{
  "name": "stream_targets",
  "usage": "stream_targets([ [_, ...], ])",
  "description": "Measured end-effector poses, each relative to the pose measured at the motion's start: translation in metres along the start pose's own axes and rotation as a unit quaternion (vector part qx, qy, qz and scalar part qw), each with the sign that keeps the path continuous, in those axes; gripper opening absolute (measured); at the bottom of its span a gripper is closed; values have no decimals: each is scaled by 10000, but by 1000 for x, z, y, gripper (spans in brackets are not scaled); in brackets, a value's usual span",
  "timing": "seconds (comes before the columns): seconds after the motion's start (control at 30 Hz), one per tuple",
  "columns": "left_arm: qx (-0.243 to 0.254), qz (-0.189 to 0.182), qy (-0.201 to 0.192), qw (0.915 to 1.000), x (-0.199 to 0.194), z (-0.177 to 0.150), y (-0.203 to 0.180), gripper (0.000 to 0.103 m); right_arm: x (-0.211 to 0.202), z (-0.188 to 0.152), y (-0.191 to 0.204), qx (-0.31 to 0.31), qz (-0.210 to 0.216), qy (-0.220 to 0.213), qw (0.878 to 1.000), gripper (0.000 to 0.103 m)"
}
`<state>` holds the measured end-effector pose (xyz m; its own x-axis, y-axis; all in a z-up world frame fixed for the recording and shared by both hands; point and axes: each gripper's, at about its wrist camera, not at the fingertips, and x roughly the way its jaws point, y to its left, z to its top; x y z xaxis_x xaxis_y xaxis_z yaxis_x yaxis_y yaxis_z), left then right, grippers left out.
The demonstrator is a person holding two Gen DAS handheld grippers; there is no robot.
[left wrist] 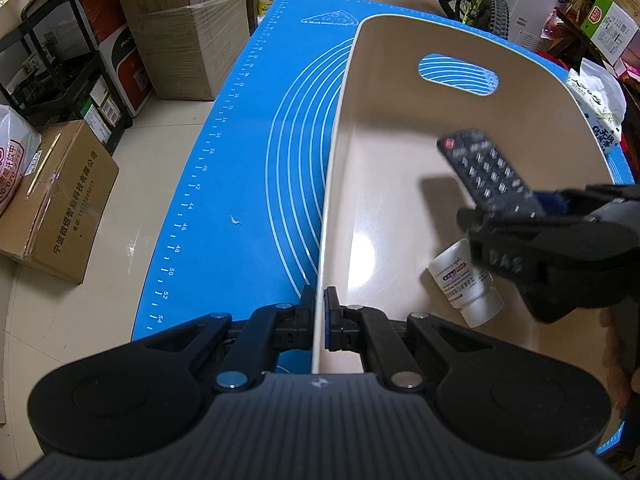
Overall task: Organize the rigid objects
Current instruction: 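Carry the remote into the bin and release it with the right tool, then grasp the black marker with the right tool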
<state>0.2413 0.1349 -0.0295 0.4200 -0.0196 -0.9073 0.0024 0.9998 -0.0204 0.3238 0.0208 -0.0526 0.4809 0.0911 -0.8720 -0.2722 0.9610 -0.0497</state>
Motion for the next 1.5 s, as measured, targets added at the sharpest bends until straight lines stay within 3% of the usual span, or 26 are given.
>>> stream_targets([
  [0.17, 1, 5, 21, 10000, 1, 0, 0, 6, 11, 1, 2, 63, -28, 453, 9989, 54],
  [0.3, 3, 15, 27, 10000, 1, 0, 0, 6, -3, 1, -3, 189, 96, 90, 9997, 67],
  [0.5, -2, 7, 25, 10000, 1, 1, 1, 5, -31, -2, -8, 254, 276, -431, 9984, 73],
  [0.6, -3, 6, 25, 10000, 1, 1, 1, 5, -50, -4, -12, 257, 271, -769, 9963, 83],
  [0.83, -7, 1, 25, 10000, 1, 1, 1, 5, -89, -6, -50, 619, 301, -1347, 9885, 84],
  [1.13, -15, -5, 27, 10000, 1, 1, 2, 5, -127, -33, -116, 1024, -272, -2007, 9739, 94],
  [1.4, -24, -7, 26, 10000, 0, 2, 2, 6, -100, -75, -162, 1520, -444, -1552, 9751, 101],
  [1.5, -25, -7, 25, 10000, 1, 1, 2, 6, -83, -92, -164, 1367, -520, -1417, 9790, 101],
])
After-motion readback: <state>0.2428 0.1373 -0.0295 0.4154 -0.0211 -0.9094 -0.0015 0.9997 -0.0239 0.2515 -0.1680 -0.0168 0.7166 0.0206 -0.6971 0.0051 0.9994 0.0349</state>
